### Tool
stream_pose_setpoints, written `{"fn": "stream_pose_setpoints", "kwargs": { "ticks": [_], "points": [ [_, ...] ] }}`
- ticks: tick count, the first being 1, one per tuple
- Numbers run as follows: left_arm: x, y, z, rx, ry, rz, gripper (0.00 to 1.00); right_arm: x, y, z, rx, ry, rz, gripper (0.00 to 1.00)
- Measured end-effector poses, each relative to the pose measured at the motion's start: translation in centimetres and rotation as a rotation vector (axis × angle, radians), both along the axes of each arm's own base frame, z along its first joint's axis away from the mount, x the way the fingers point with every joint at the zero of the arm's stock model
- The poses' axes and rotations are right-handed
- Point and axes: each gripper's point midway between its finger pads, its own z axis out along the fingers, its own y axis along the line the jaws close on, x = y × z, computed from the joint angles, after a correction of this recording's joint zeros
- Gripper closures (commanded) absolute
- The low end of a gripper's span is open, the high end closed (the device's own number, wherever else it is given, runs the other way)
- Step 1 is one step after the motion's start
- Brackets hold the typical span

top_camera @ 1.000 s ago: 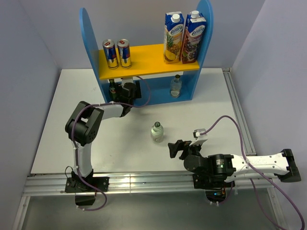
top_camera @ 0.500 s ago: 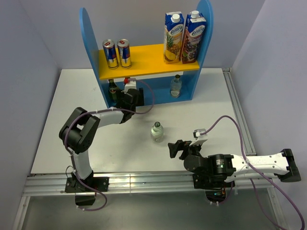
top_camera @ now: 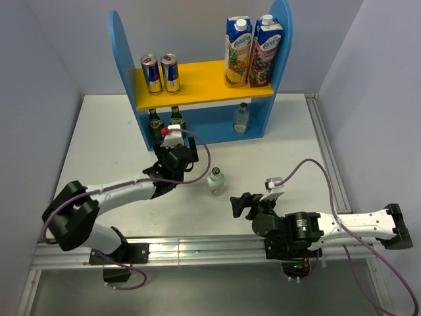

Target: Place and organize the beverage onto the shelf

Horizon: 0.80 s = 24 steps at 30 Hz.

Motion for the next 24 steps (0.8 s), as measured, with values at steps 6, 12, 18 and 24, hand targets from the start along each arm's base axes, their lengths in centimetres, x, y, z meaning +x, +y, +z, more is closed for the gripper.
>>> {"fn": "stream_pose_setpoints", "kwargs": {
  "ticks": [6, 12, 18, 24],
  "points": [
    [-6.3, -0.2, -1.2, -0.022, 0.036, -0.08, 0.01, -0.1, 0.0, 0.1, 0.007, -0.001, 0.004, 0.0],
    [-12.1, -2.7, -1.9, -0.084, 0.059, -0.243, 0.01, -0.1, 0.1, 0.1, 0.003, -0.001, 0.005, 0.0],
    [-16.2, -6.2, -4.9, -0.078, 0.09, -0.438, 0.01, 0.0, -0.1, 0.1, 0.008, -0.006, -0.01, 0.0],
    [-15.7, -9.2, -10.1, 0.05, 0.148, -0.464, 0.01, 0.1, -0.4, 0.3, 0.031, -0.006, -0.026, 0.0]
  ]
}}
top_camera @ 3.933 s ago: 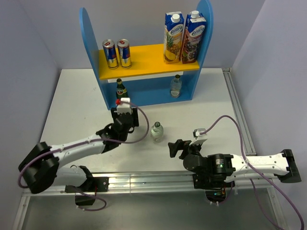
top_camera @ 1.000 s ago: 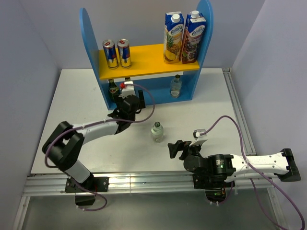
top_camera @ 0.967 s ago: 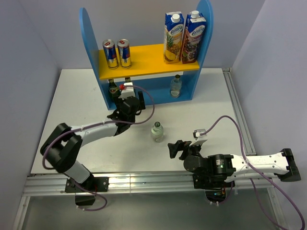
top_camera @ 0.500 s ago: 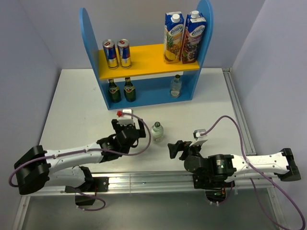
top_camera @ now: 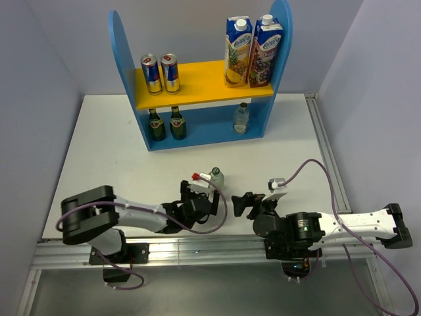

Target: Place and organize the beverage onto the shelf

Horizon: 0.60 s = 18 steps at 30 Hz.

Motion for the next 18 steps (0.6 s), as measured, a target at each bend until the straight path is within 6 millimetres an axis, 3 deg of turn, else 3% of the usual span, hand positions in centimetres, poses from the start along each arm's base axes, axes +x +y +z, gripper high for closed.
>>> {"fn": "stream_pose_setpoints", "kwargs": {
  "ticks": [4, 9, 13, 16, 17, 18],
  "points": [
    [1.1, -2.6, 0.1, -0.007, -0.033, 0.003, 0.03, 0.0, -0.3, -0.3, -0.003, 0.004, -0.013, 0.0],
    [2.8, -5.0, 1.8, -0.04, -0.093, 0.033, 0.19, 0.0, -0.6, -0.6, -0.014, 0.003, -0.025, 0.0],
    [4.0, -5.7, 1.7, -0.034, -0.111, 0.06, 0.33, 0.1, -1.2, -0.7, -0.035, -0.006, -0.04, 0.0],
    [4.8, -6.0, 1.7, -0.035, -0.121, 0.073, 0.64, 0.2, -1.4, -0.8, -0.041, -0.011, -0.047, 0.0],
    [5.2, -6.0, 1.8, -0.037, -0.125, 0.08, 0.92, 0.2, -1.4, -0.7, -0.04, -0.012, -0.049, 0.0],
    [5.5, -6.0, 1.8, -0.037, -0.129, 0.088, 1.0, 0.2, -1.5, -0.7, -0.04, -0.014, -0.051, 0.0]
  ]
}}
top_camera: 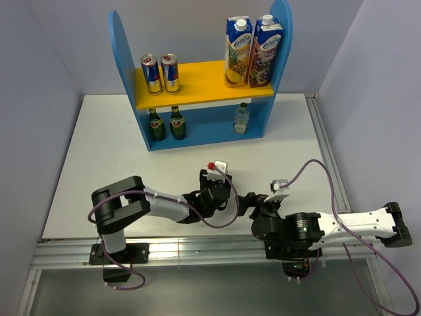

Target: Place and organize the beverage onto the shelf

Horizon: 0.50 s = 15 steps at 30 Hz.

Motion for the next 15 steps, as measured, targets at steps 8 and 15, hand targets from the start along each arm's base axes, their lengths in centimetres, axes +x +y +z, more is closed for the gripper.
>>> {"fn": "stream_pose_setpoints", "kwargs": {
  "ticks": [8, 15],
  "points": [
    [3.5, 0.0, 0.3, 0.032, -0.02, 0.015, 1.0, 0.0, -0.2, -0.1, -0.011, -0.002, -0.002, 0.0],
    [9.0, -0.4, 1.1, 0.079, -0.006, 0.004, 1.0, 0.0, -0.2, -0.1, -0.009, -0.004, -0.004, 0.0]
  ]
}}
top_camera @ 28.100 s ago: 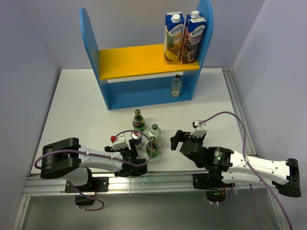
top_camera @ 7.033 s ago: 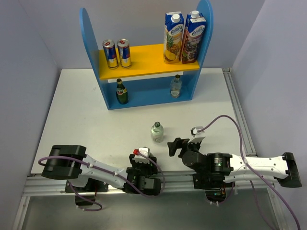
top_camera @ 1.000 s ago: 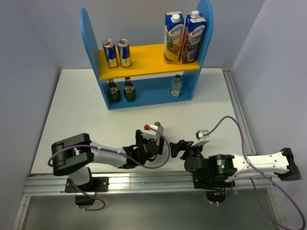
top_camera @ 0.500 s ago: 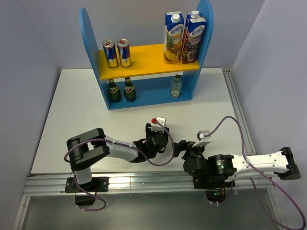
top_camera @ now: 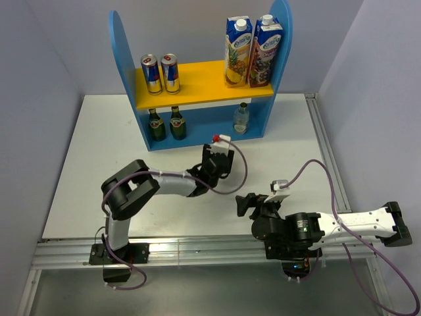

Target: Place and organize the beverage onto the shelf

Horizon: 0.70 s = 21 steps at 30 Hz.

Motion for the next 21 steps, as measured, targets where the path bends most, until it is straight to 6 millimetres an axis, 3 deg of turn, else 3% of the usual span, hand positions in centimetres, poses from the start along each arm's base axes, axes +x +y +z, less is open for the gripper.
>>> {"fn": "stream_pose_setpoints", "kwargs": {
  "ticks": [8, 12, 15, 21],
  "points": [
    [8.0, -0.6, 4.2, -0.062, -0.042, 0.043, 1.0, -0.2, 0.3, 0.1, 0.01, 0.003, 0.011, 0.0],
    [10.8, -1.2, 5.2, -0.097, -0.059, 0.049, 1.0, -0.2, 0.3, 0.1, 0.015, 0.003, 0.012, 0.0],
    [12.4, -1.6, 4.5, -0.104, -0.051, 0.046, 1.0, -0.2, 0.4, 0.4, 0.034, 0.003, 0.013, 0.0],
    [15.1, -2.1, 1.1, -0.091, -0.025, 0.058, 1.0, -0.2, 0.6, 0.9, 0.066, 0.001, 0.015, 0.0]
  ]
}}
